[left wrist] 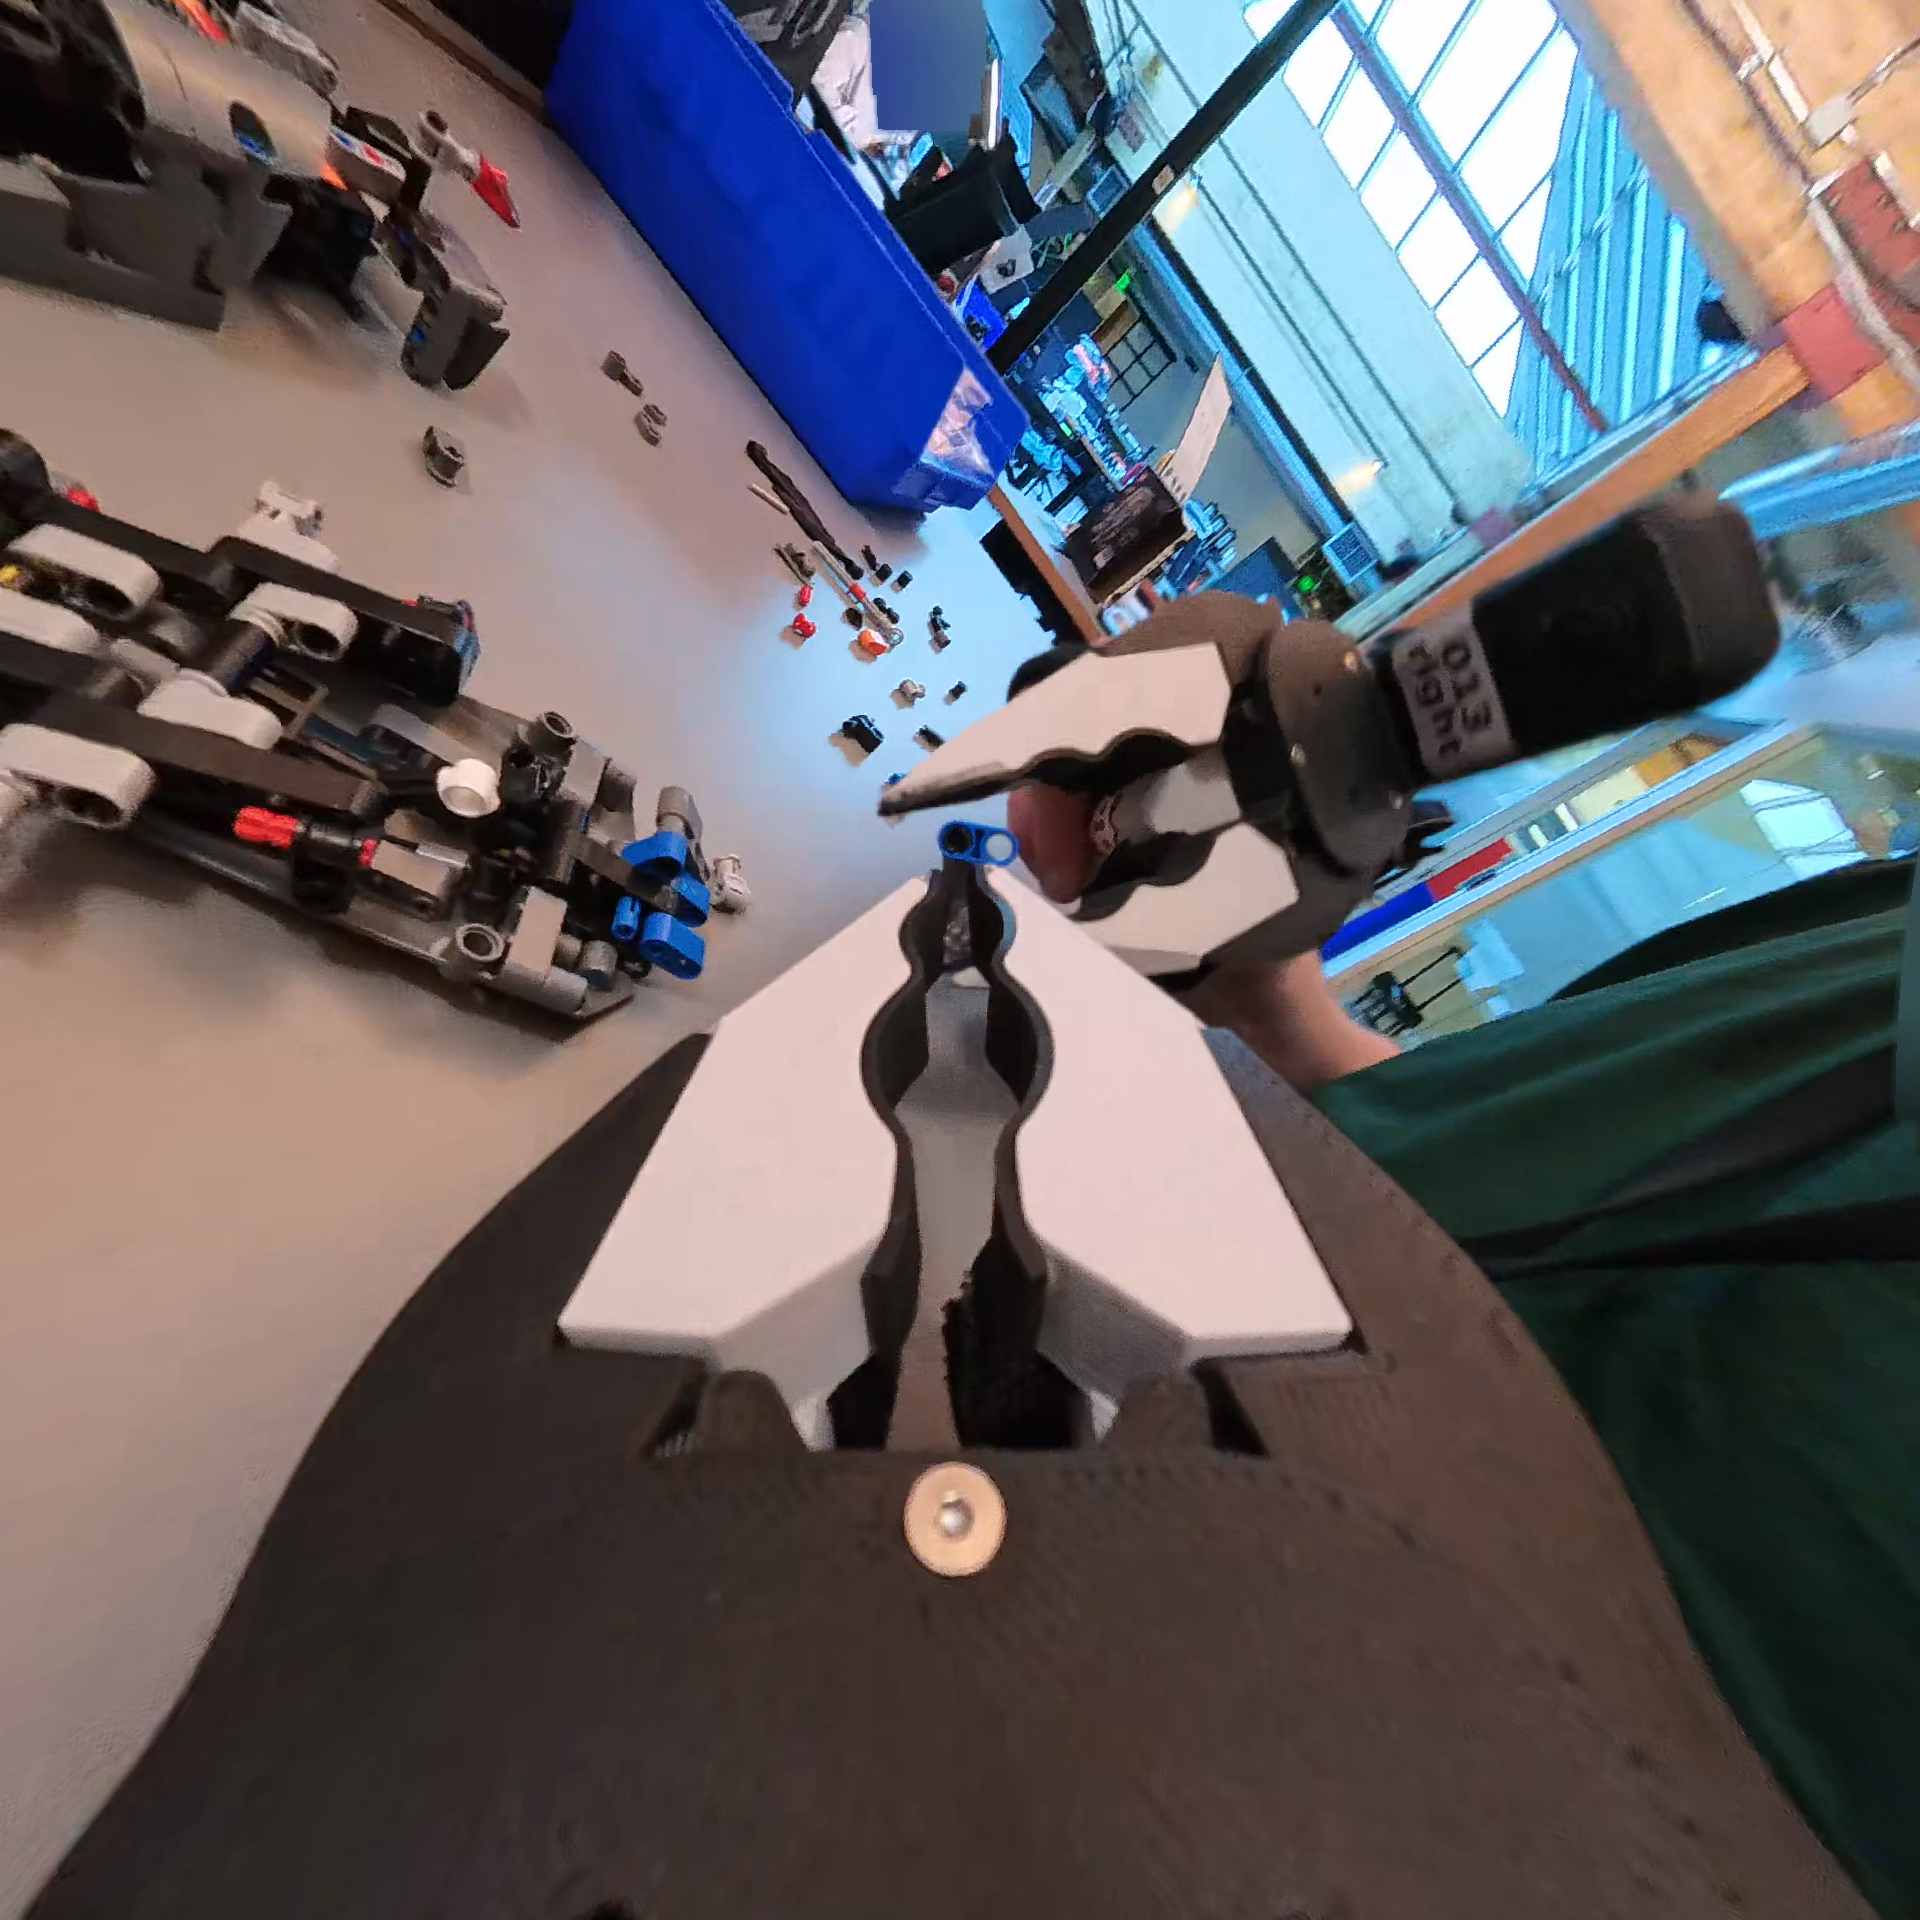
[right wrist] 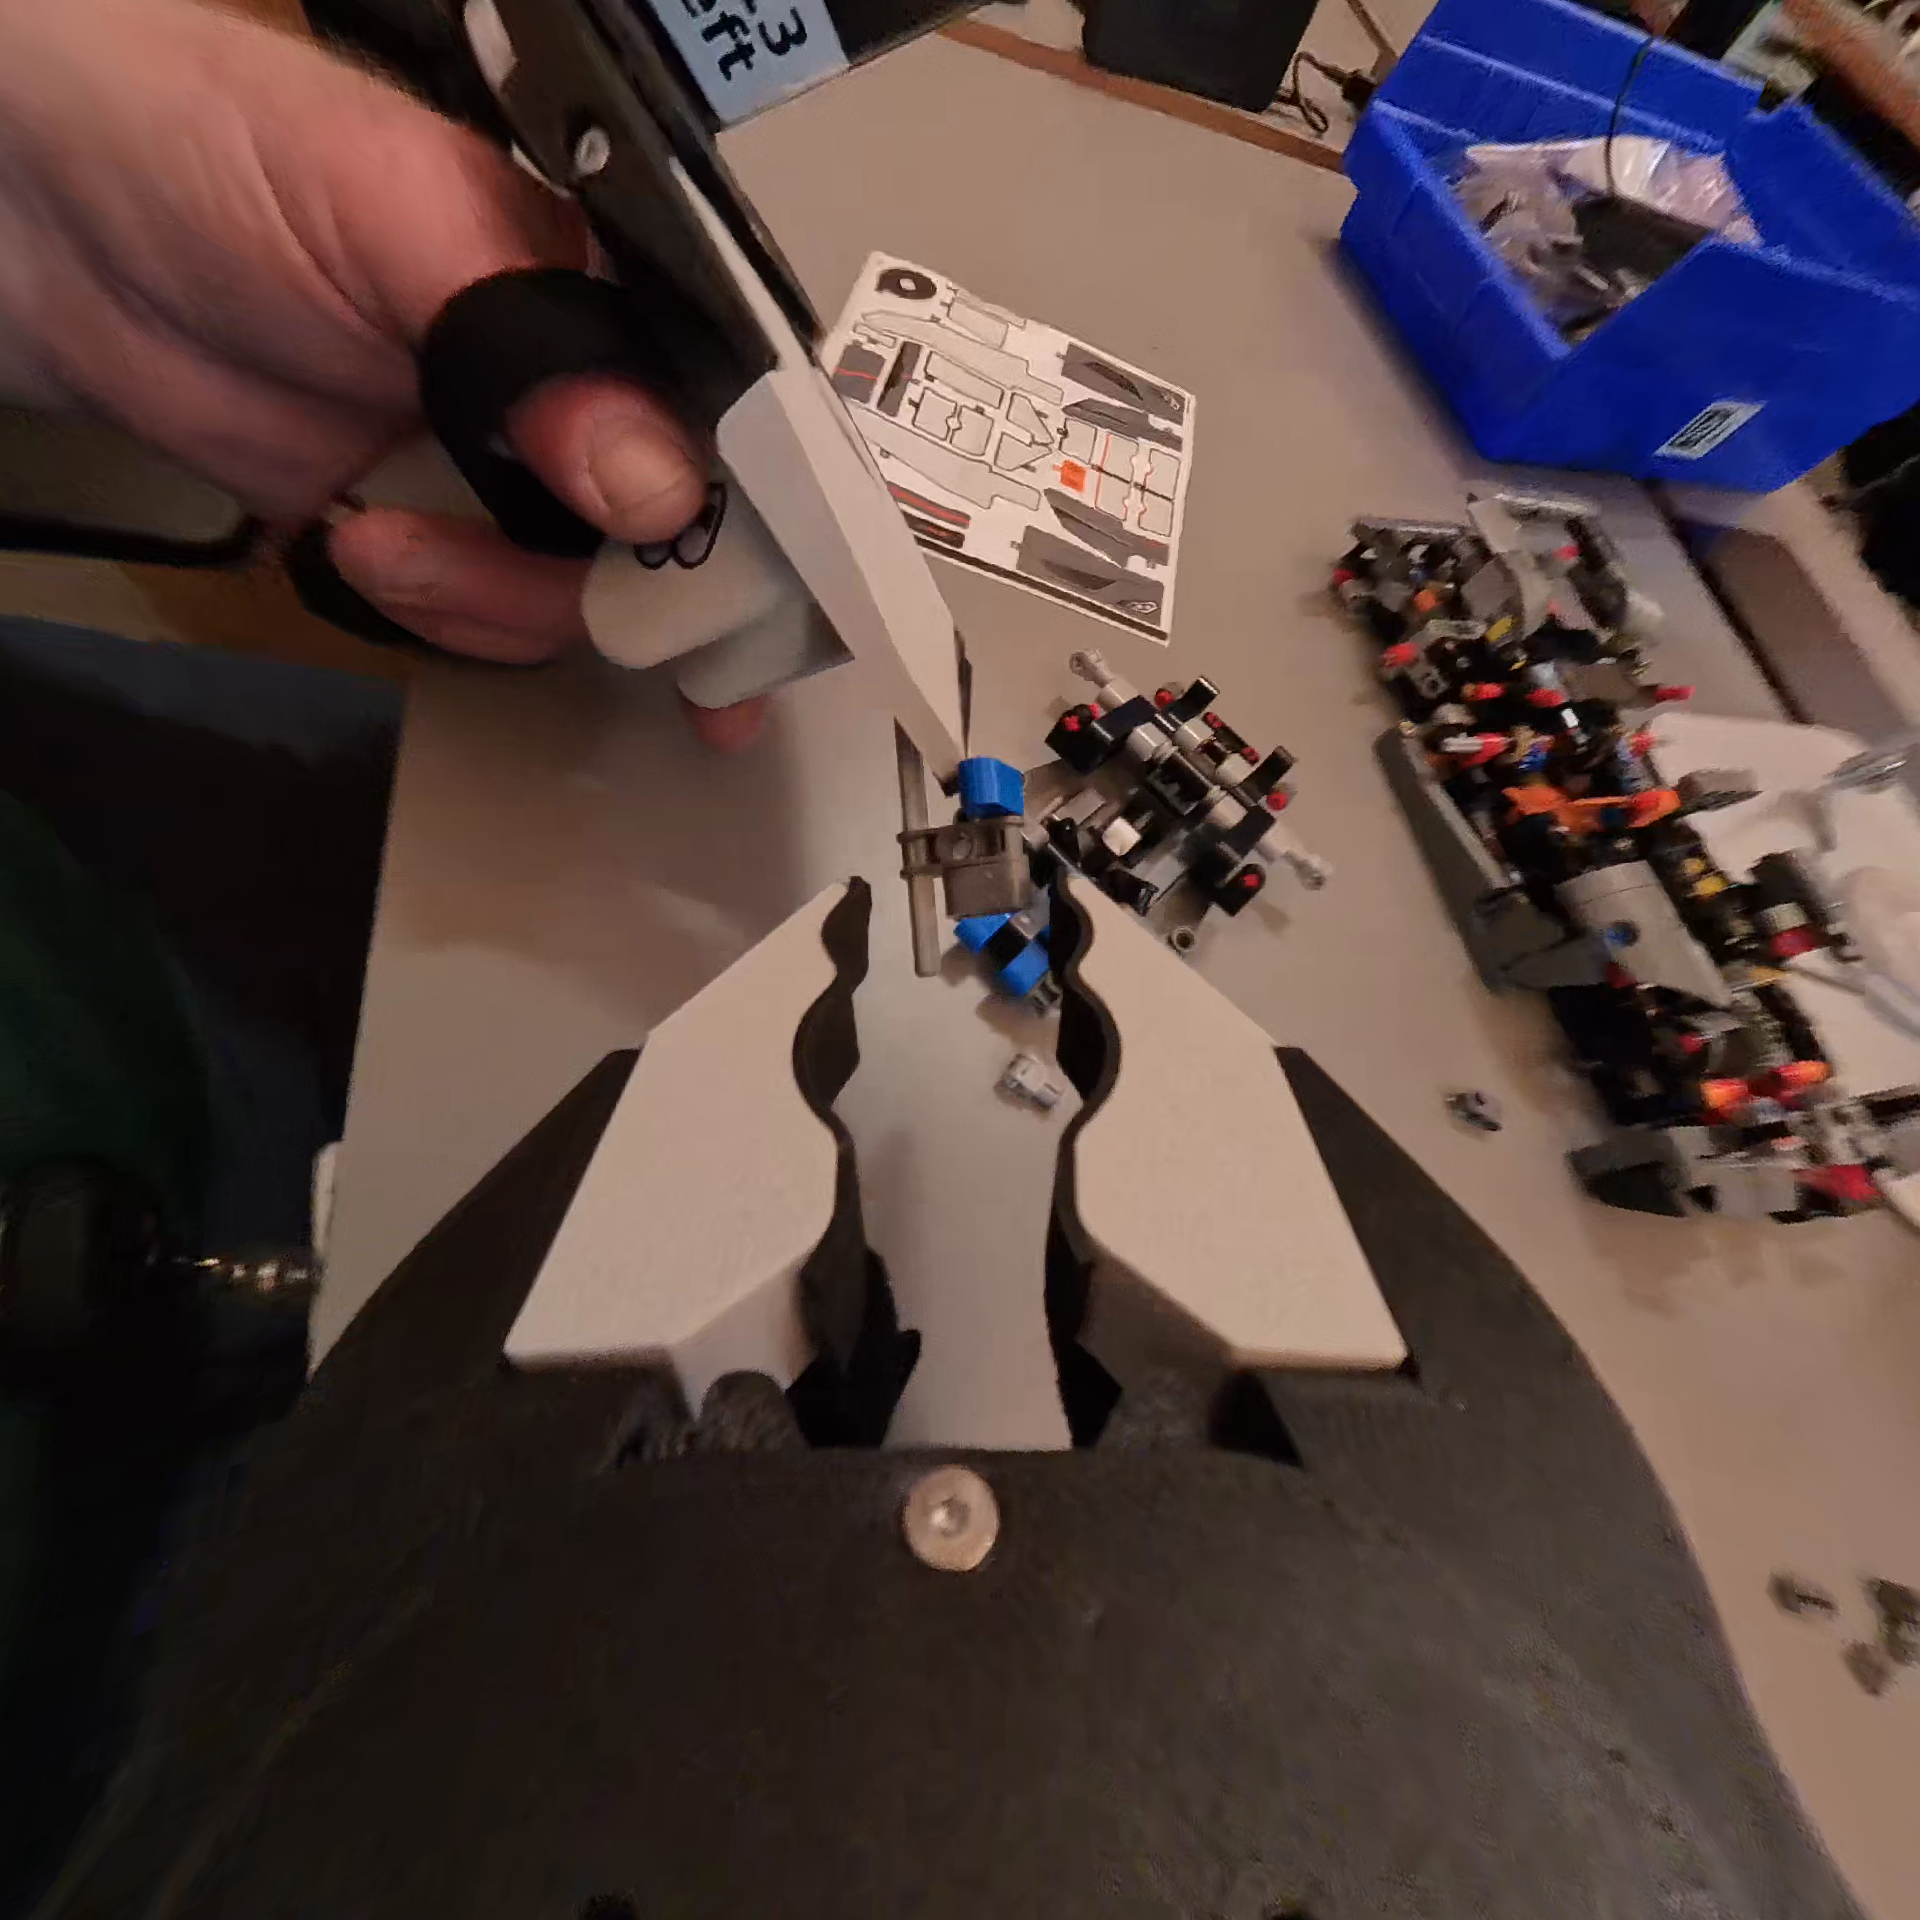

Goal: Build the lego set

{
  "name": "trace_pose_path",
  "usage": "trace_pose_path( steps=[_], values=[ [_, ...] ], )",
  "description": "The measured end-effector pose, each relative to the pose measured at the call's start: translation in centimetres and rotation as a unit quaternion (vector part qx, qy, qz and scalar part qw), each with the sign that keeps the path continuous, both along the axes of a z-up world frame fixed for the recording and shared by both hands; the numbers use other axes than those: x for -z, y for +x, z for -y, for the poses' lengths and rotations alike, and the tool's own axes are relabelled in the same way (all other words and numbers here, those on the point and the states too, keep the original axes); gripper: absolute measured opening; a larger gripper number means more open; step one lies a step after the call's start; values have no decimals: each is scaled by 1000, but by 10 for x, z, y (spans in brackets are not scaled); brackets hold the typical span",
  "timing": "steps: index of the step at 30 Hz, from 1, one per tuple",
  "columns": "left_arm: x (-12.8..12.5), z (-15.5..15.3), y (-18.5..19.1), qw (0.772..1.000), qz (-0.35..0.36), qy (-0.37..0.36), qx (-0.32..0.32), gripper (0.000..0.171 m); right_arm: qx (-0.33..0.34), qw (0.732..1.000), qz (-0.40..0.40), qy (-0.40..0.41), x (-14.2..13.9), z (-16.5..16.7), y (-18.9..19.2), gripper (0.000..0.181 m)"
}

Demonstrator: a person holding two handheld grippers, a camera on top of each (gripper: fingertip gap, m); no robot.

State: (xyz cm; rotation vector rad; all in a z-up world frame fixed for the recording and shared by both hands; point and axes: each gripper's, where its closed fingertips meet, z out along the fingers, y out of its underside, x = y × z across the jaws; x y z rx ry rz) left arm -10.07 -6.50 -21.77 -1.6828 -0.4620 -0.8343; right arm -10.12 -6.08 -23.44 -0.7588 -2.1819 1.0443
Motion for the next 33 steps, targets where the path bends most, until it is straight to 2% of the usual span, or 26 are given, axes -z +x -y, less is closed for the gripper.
trace_pose_path(
  steps=[2,6,8,11,14,18,23,27,29,33],
  values=[
    [0,0,0,1000,25,-1,-3,1,4,999,-26,34,-1,1,0,22],
    [0,1,0,999,52,3,-2,1,5,999,-26,41,0,2,1,21],
    [-2,0,0,999,49,8,-6,2,6,1000,-1,2,0,3,2,21],
    [-9,2,-3,999,37,30,-16,18,4,995,44,-88,-3,3,5,21],
    [-12,6,-2,999,2,41,-18,25,4,984,80,-161,-6,1,7,21],
    [-11,4,11,999,-2,35,10,22,-13,970,105,-218,-11,6,11,21],
    [-18,3,17,998,-6,58,9,2,-34,956,143,-252,-9,16,18,21],
    [-15,3,16,999,-19,51,1,1,-25,957,136,-253,-8,13,18,23],
    [-14,3,14,999,-11,47,-7,2,-16,962,126,-243,-9,9,17,34],
    [-16,4,11,998,20,57,-2,1,-35,975,94,-199,-13,8,22,42]
  ],
)
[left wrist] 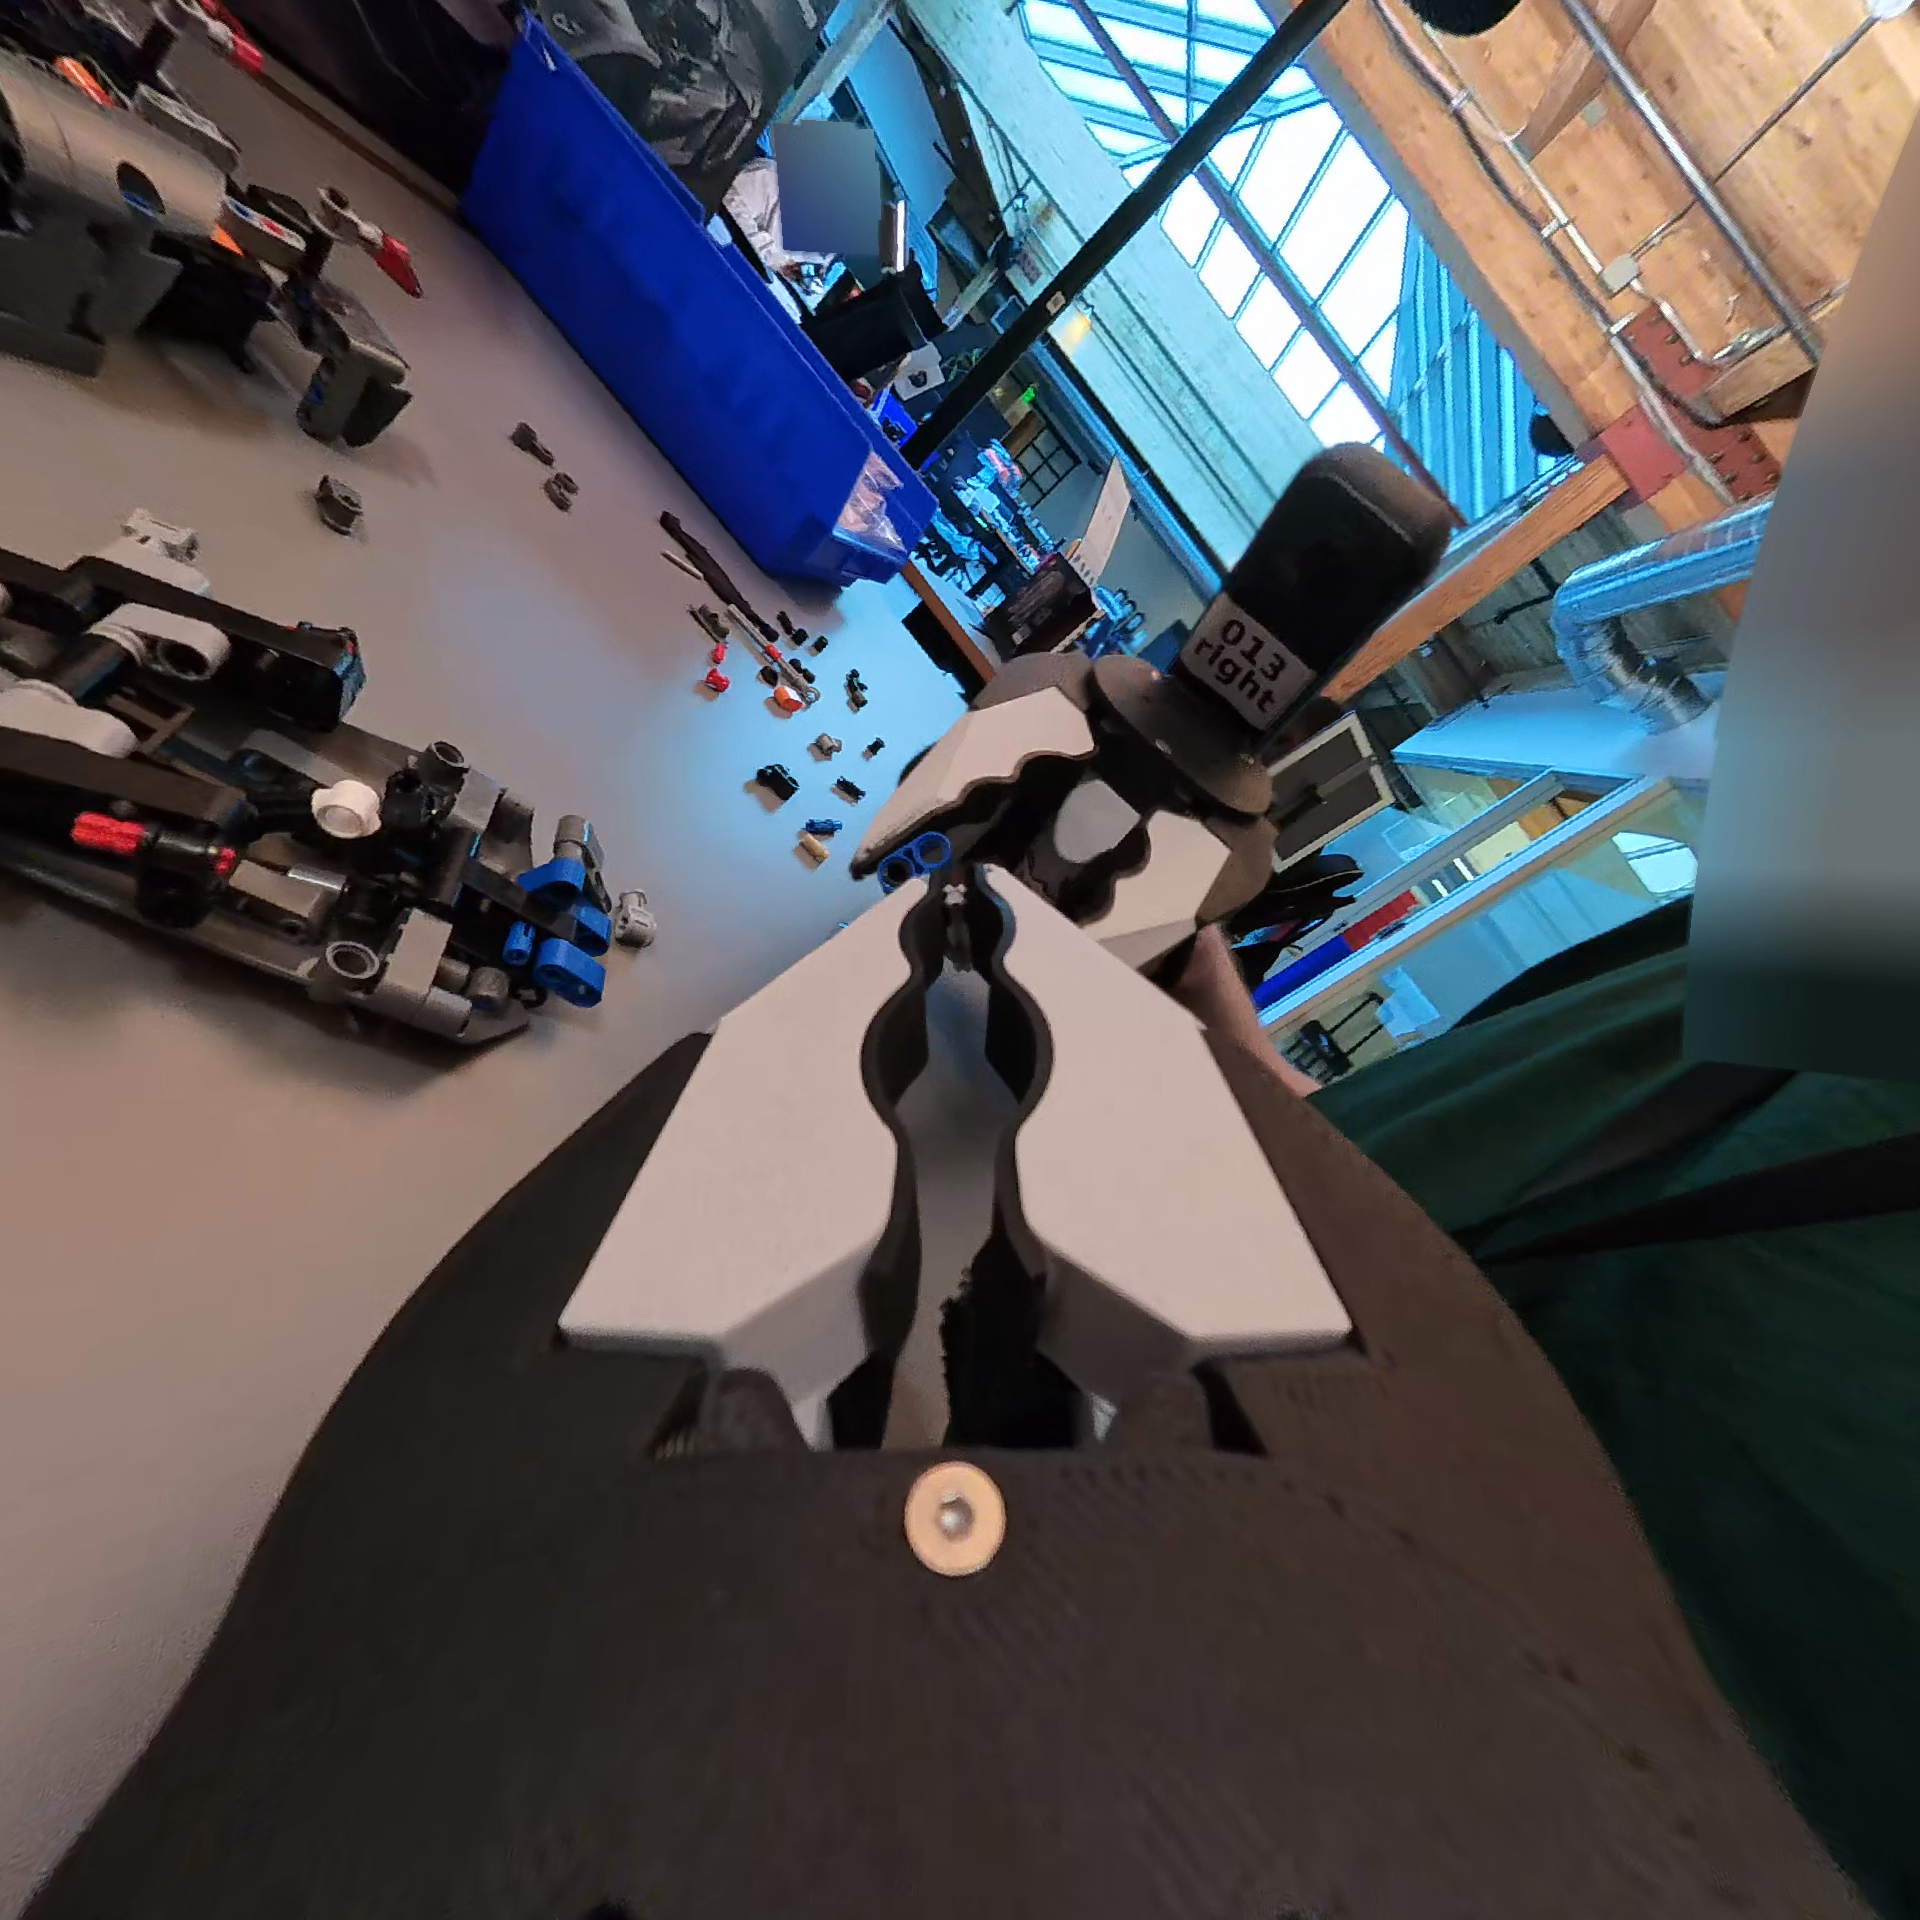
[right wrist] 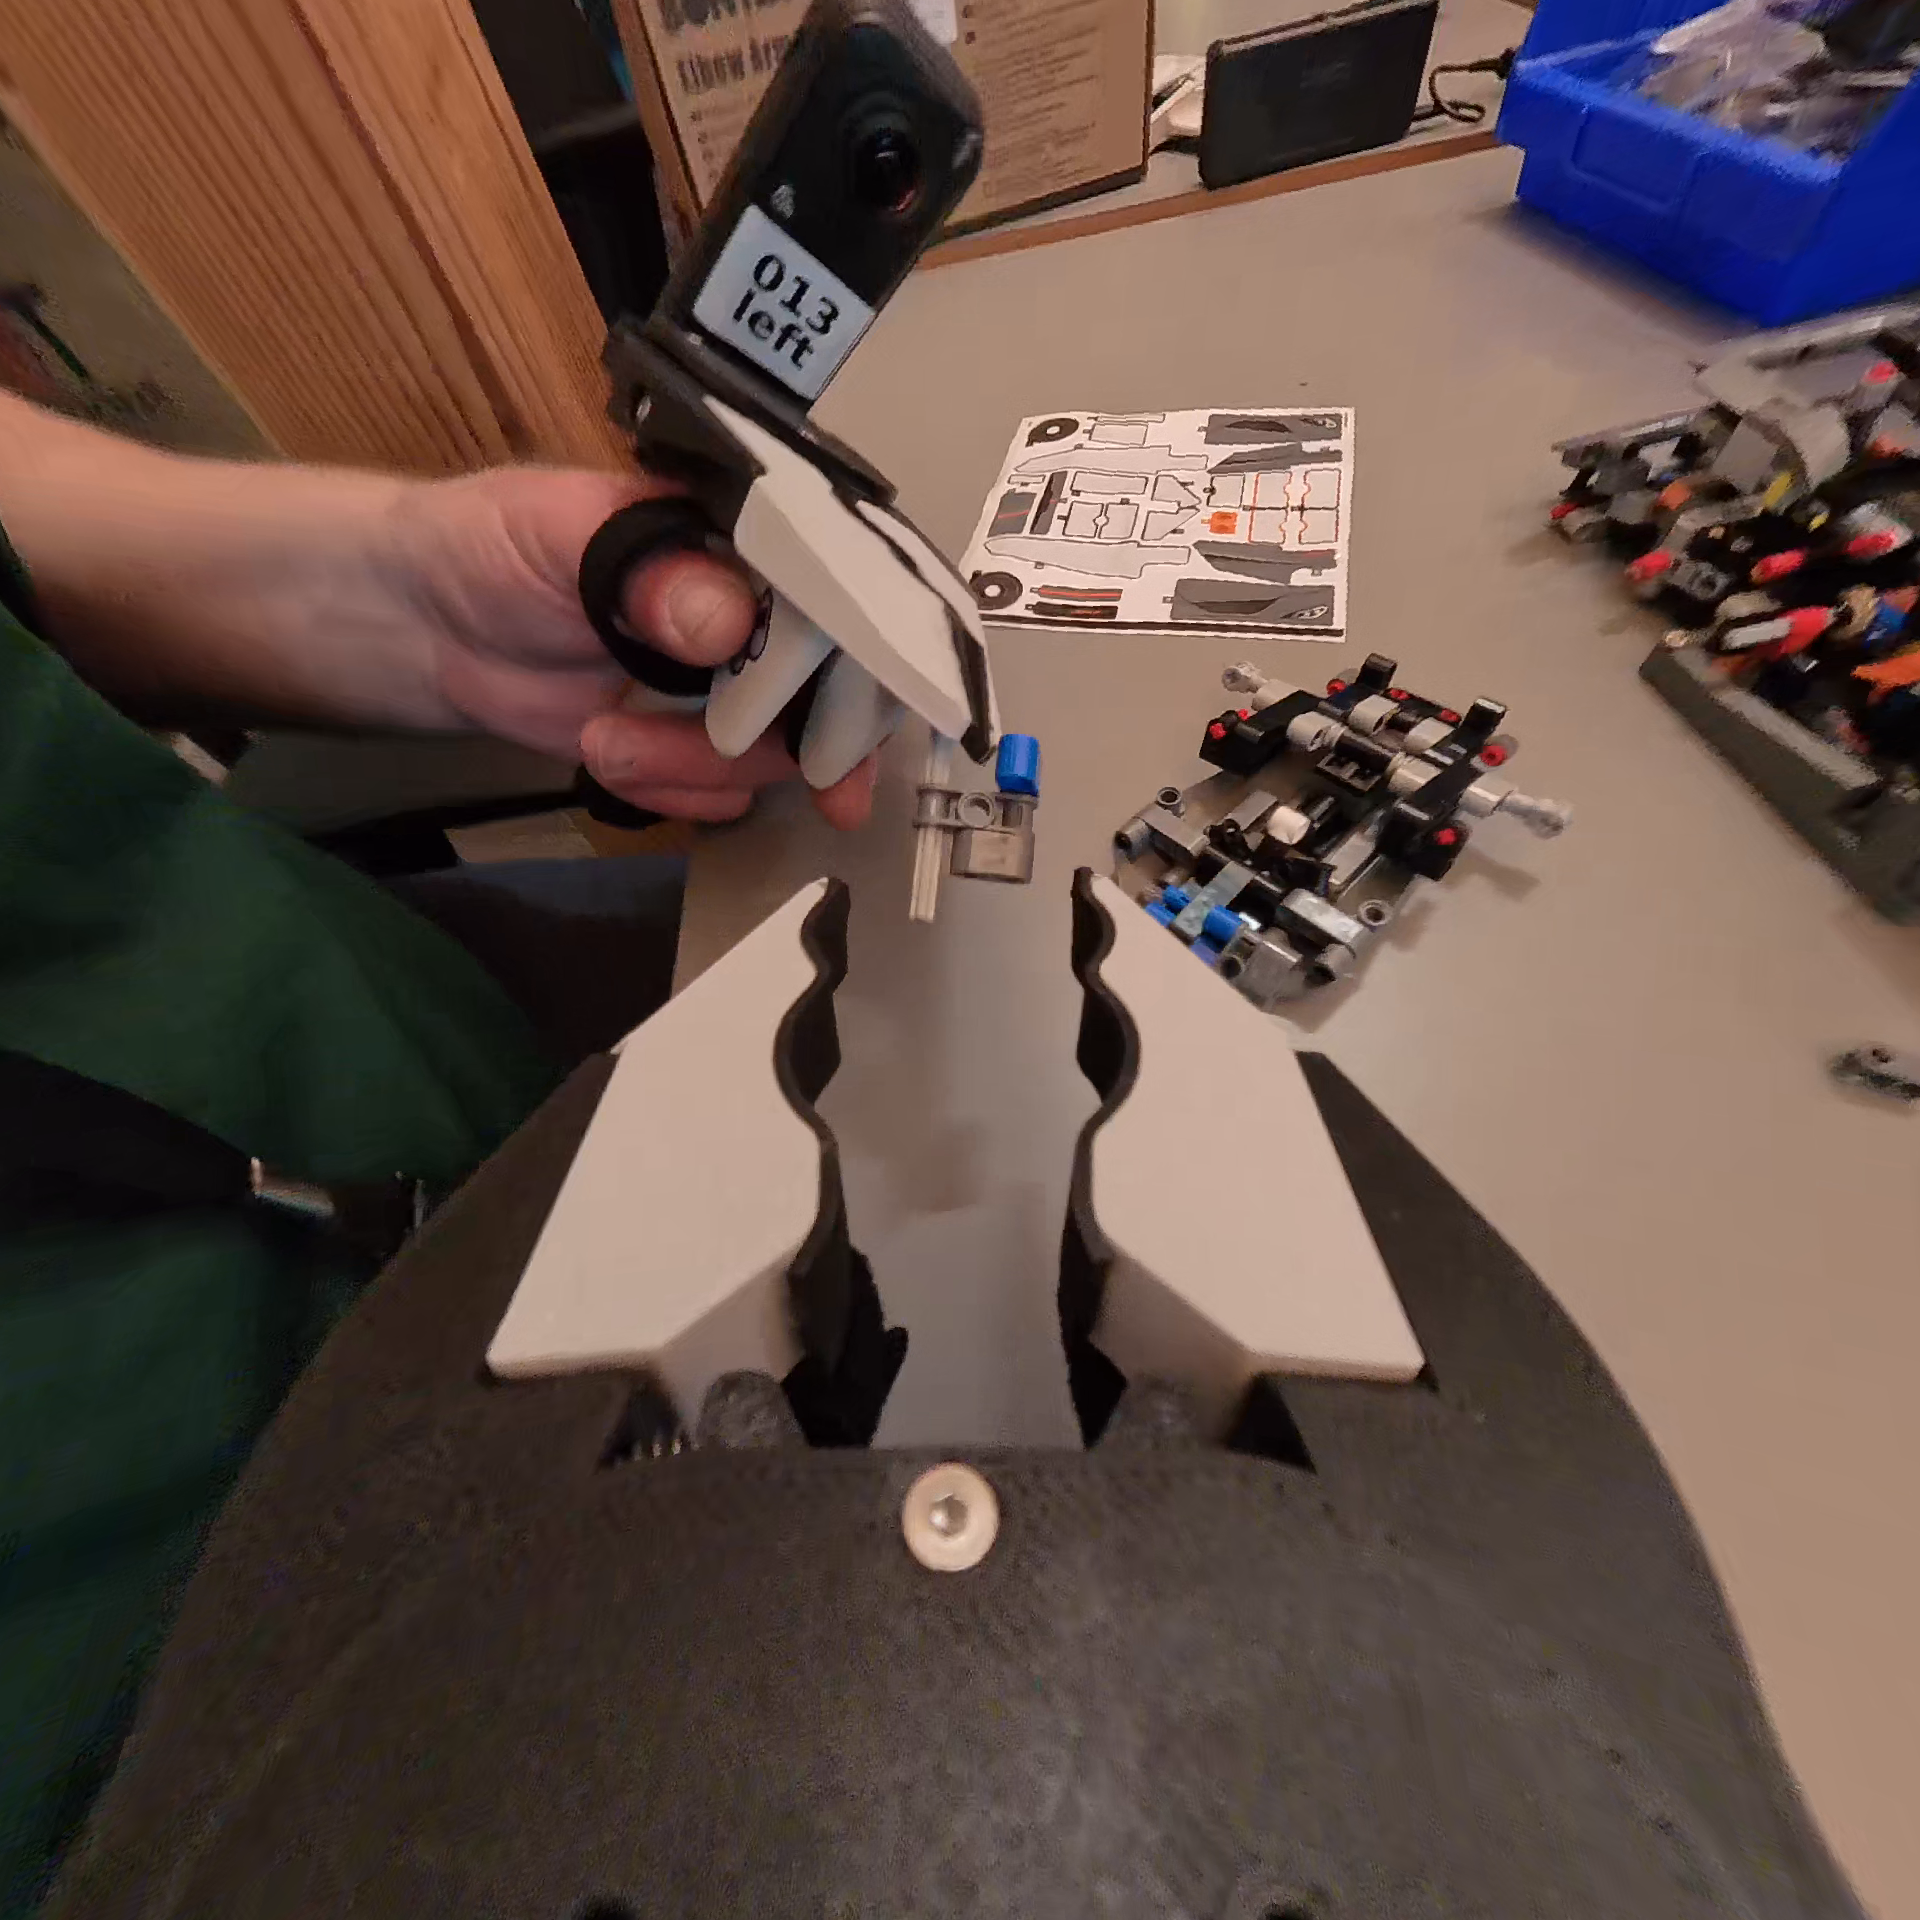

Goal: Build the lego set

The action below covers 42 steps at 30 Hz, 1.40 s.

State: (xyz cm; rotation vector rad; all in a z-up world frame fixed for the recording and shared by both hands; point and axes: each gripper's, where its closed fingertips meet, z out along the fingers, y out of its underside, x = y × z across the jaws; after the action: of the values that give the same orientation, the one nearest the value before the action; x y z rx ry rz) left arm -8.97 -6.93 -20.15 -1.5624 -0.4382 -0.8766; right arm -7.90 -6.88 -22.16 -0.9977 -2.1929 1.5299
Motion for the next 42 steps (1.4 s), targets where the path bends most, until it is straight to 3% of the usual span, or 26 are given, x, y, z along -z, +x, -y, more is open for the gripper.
trace_pose_path(
  steps=[2,4,8,22,42],
  values=[
    [-2,1,-2,1000,12,6,2,1,-5,999,-17,42,1,-2,1,38],
    [-3,1,-3,1000,21,11,2,1,-10,997,-8,73,6,-3,3,23],
    [-5,0,-2,1000,23,15,-3,1,-5,999,-3,49,4,4,6,2],
    [-10,-2,5,999,-3,32,-15,8,41,998,12,-36,-5,2,2,2],
    [-3,-1,3,998,-43,9,-46,4,50,999,1,-16,2,12,3,1]
  ],
)
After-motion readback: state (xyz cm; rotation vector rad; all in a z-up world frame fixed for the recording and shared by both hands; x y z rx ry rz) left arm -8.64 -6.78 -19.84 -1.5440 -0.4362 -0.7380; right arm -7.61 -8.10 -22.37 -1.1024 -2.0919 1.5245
